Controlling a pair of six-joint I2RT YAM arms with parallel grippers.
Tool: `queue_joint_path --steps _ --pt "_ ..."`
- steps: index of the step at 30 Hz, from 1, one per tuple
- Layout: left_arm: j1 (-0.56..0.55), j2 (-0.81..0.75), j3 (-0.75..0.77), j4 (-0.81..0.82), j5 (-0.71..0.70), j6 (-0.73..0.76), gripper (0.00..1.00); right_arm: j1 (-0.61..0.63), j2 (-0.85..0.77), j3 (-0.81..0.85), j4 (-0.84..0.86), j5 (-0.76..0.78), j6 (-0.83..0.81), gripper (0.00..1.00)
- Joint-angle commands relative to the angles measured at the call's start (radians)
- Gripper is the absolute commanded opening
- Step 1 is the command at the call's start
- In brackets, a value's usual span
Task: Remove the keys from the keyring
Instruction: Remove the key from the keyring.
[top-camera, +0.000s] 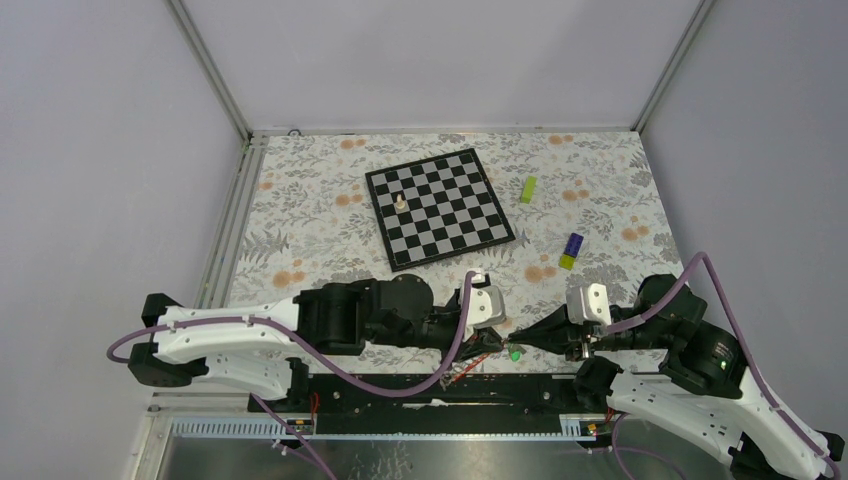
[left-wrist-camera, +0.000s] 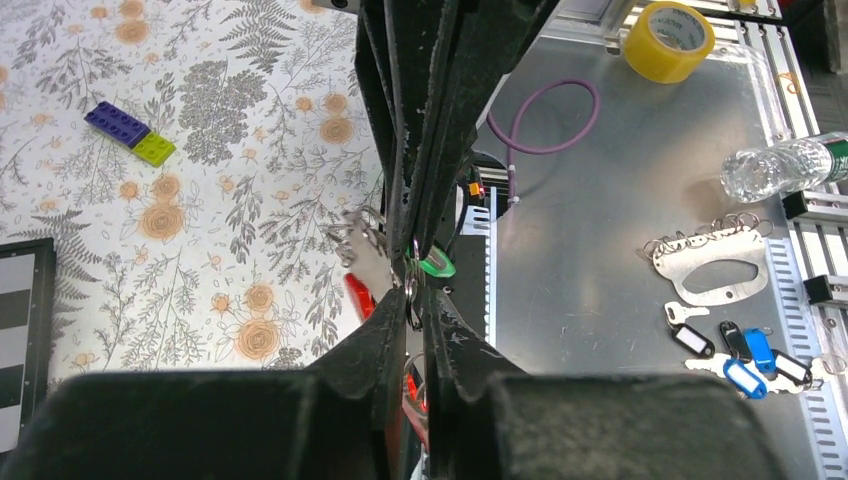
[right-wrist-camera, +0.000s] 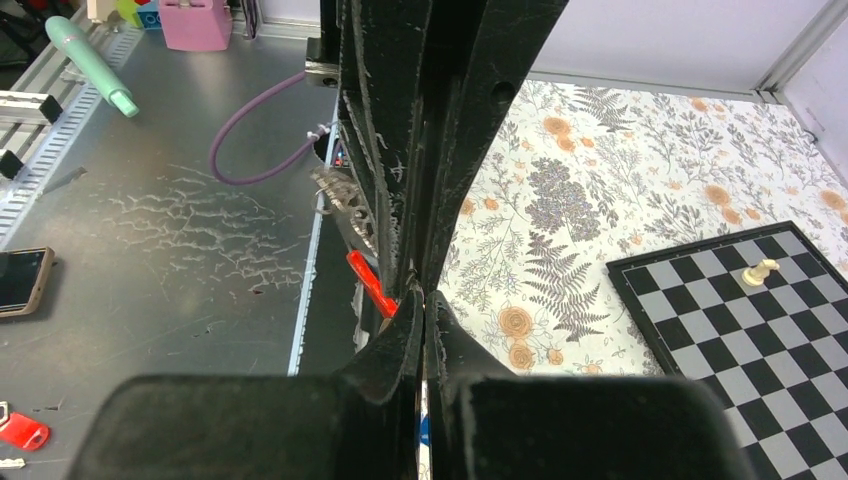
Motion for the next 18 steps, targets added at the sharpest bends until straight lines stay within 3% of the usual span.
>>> queue_joint_path --steps 1,7,18 --pt "-0.021 -0.049 0.012 -0.017 0.114 0.004 0.15 -0.007 0.002 0.039 0.071 0.025 0.009 0.0" --pt "-0.021 -0.047 0.01 -0.012 0.1 0.002 0.29 -0.007 0.032 0.087 0.047 -0.024 0.035 0.0" --pt "-0.021 -0.069 0.002 0.008 0.026 -0.001 0.38 -0.007 0.048 0.104 0.059 -0.045 0.09 0.0"
